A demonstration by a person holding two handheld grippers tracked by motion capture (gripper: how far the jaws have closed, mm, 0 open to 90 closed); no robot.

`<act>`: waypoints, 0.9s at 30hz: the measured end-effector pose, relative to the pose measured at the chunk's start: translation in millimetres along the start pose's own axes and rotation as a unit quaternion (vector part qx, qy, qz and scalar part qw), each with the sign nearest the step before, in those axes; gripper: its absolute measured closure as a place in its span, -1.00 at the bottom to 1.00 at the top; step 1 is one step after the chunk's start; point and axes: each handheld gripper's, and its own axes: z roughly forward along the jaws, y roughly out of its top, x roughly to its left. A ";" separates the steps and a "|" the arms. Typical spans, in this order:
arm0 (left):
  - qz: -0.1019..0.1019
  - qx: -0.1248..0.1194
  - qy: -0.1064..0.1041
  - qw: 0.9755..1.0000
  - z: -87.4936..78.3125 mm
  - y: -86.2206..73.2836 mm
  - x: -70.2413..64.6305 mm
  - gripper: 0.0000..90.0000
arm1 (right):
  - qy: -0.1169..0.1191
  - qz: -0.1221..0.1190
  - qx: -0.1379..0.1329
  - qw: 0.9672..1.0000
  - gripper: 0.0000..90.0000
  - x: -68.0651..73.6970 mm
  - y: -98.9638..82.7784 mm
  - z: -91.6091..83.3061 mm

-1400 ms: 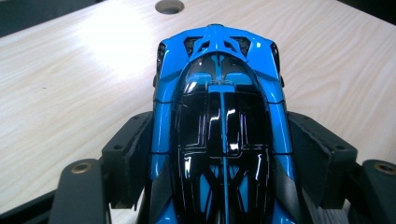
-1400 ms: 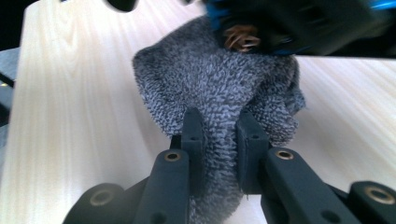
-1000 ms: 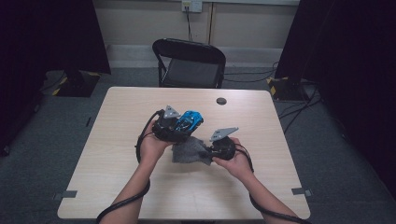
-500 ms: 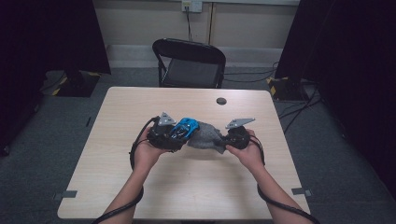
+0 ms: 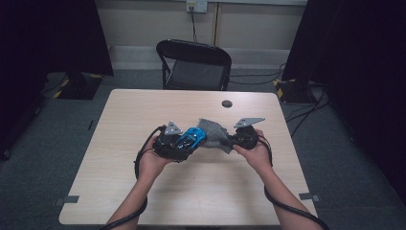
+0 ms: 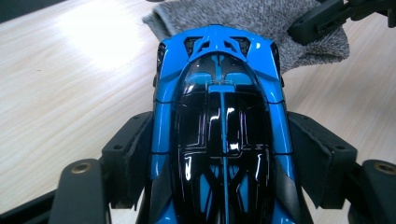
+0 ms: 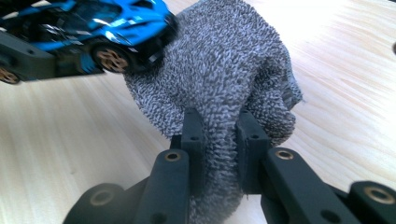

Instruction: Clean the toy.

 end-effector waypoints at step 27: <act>0.004 0.003 -0.005 1.000 8.6 9.5 -8.1 -0.38 | 0.030 0.001 -0.001 1.000 0.70 9.5 -3.3 8.7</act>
